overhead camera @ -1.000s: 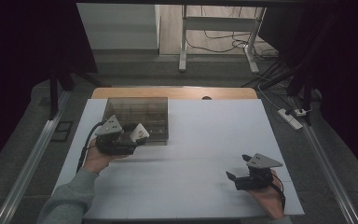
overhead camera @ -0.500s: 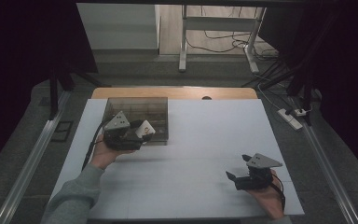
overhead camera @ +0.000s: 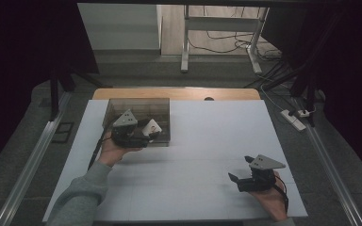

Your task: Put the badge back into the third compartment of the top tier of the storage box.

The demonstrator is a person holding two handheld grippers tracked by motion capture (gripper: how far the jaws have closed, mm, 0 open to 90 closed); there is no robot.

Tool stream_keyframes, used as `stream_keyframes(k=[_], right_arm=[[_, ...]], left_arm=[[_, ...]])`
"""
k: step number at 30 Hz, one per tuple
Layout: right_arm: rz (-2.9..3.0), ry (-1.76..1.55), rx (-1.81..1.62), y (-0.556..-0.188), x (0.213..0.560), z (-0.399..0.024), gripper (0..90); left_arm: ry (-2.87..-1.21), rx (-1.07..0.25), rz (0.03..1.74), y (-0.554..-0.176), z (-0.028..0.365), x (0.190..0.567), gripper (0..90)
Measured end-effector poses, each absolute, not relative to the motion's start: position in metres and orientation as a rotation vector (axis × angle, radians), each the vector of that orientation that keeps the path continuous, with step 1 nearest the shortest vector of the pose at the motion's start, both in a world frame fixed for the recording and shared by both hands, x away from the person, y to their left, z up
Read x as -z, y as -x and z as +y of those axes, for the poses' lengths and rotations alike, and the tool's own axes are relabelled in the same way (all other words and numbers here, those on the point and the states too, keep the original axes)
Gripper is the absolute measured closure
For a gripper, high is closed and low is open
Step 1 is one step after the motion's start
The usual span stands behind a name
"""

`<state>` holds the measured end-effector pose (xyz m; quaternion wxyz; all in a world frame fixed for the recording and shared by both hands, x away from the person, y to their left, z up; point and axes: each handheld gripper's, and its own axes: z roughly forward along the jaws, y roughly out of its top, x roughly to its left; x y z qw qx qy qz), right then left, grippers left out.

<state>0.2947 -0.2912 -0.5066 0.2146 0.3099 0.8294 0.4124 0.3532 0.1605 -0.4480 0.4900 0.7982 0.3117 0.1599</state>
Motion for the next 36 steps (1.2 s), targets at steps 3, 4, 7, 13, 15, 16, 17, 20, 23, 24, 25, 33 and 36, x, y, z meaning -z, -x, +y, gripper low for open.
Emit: stream_keyframes(k=[3, 4, 7, 13, 15, 16, 17, 20, 23, 24, 25, 33, 36], right_arm=[[2.301, -0.859, -1.143, -0.295, 0.507, -0.291, 8.2], [2.302, -0.86, -1.143, -0.295, 0.507, -0.291, 8.2], [2.302, -0.86, -1.141, -0.295, 0.507, -0.291, 8.2], [2.302, -0.859, -1.142, -0.295, 0.507, -0.291, 8.2], [2.303, -0.859, -1.14, -0.295, 0.507, -0.291, 8.2], [2.303, -0.858, -1.14, -0.295, 0.507, -0.291, 8.2], [2.303, -0.858, -1.14, -0.295, 0.507, -0.291, 8.2], [2.301, -0.859, -1.141, -0.295, 0.507, -0.291, 8.2], [2.302, -0.859, -1.14, -0.295, 0.507, -0.291, 8.2], [2.302, -0.86, -1.138, -0.295, 0.507, -0.291, 8.2], [2.303, -0.86, -1.138, -0.295, 0.507, -0.291, 8.2], [2.303, -0.861, -1.138, -0.295, 0.507, -0.291, 8.2], [2.302, -0.86, -1.137, -0.295, 0.507, -0.291, 8.2]], left_arm=[[-1.946, -0.39, 0.752, -0.356, 0.157, 0.449, 32.8], [-1.947, -0.39, 0.752, -0.357, 0.156, 0.449, 32.8], [-1.95, -0.388, 0.757, -0.359, 0.155, 0.451, 32.8], [-1.942, -0.386, 0.781, -0.364, 0.157, 0.454, 32.8], [-1.941, -0.385, 0.781, -0.365, 0.157, 0.454, 32.7], [-1.943, -0.384, 0.78, -0.365, 0.157, 0.454, 32.7], [-1.944, -0.383, 0.779, -0.366, 0.156, 0.454, 32.7], [-1.95, -0.378, 0.776, -0.366, 0.156, 0.455, 32.7], [-1.95, -0.369, 0.773, -0.367, 0.156, 0.456, 32.5], [-1.951, -0.369, 0.773, -0.366, 0.156, 0.456, 32.4], [-1.952, -0.366, 0.771, -0.366, 0.156, 0.456, 32.4], [-1.938, -0.361, 0.76, -0.365, 0.158, 0.454, 29.3], [-1.932, -0.36, 0.762, -0.364, 0.159, 0.453, 27.9]])
